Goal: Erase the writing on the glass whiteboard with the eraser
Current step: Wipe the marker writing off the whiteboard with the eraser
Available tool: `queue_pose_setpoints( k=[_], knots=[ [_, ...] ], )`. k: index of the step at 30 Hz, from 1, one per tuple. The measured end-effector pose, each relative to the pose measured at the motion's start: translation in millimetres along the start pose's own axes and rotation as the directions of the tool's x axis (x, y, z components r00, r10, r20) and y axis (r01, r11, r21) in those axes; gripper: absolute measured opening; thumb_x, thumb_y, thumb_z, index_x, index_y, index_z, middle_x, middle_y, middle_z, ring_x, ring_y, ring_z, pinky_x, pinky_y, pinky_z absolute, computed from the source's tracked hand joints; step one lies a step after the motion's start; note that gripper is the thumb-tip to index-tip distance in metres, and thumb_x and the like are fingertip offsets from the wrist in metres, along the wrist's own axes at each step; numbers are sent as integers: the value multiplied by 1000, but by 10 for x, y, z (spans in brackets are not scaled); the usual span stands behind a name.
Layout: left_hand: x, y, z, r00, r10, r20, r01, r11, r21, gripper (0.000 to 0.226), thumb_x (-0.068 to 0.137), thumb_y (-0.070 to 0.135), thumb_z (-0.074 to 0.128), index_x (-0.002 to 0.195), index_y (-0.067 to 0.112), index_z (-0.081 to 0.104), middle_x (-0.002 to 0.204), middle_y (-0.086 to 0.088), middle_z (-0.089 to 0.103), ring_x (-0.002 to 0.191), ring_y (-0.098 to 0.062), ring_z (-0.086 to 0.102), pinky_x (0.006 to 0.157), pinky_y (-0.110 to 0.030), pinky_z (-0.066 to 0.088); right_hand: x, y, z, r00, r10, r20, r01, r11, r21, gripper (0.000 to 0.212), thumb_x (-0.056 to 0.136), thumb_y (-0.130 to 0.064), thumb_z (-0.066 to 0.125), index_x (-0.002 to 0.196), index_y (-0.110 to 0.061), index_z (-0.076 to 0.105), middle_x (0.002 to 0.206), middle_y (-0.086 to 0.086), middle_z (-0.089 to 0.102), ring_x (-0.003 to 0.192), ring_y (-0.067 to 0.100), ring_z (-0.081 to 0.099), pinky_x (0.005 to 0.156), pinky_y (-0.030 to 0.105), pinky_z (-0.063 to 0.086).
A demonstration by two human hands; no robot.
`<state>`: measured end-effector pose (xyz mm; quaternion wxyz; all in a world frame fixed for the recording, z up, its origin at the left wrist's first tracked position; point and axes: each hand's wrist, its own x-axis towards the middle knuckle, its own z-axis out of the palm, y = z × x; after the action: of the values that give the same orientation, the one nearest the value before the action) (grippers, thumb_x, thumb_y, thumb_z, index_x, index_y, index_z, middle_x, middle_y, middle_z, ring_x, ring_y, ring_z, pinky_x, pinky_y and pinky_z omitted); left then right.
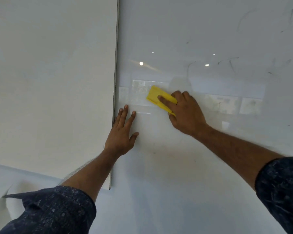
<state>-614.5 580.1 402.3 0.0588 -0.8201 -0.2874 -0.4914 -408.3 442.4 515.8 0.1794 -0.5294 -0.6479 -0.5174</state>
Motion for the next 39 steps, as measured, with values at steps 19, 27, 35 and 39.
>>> queue_pose_setpoints(
  k=[19,27,35,39],
  knots=[
    [-3,-7,57,1000,11,3,-11,999,47,84,96,31,59,158,24,4,168,-2,-11,155,-21,-11,126,-43,10,-682,-228,287,992,-100,82,98,995,25,68,74,-15,63,139,-29,47,110,14,58,84,33,51,72,39,43],
    [-22,-13,-6,998,-21,53,15,994,109,89,95,36,59,159,24,-2,167,-2,-16,154,-21,-14,125,-42,14,-1204,-175,380,924,-350,153,355,935,-9,67,70,-9,66,133,-29,55,112,16,63,85,32,57,73,36,48],
    [25,108,-27,1000,-1,31,-4,988,155,84,93,46,59,160,28,10,169,-5,-9,155,-29,-6,122,-51,21,-532,440,-109,997,74,-4,-74,995,-61,70,76,-20,65,141,-29,42,112,17,52,87,36,48,72,43,45],
    [101,301,5,994,97,40,-103,977,188,80,94,51,54,159,29,13,169,-7,-6,155,-30,-5,123,-57,12,-1205,71,161,984,-143,103,144,990,-4,66,74,-9,68,136,-24,53,111,20,60,84,36,56,73,40,49]
  ],
)
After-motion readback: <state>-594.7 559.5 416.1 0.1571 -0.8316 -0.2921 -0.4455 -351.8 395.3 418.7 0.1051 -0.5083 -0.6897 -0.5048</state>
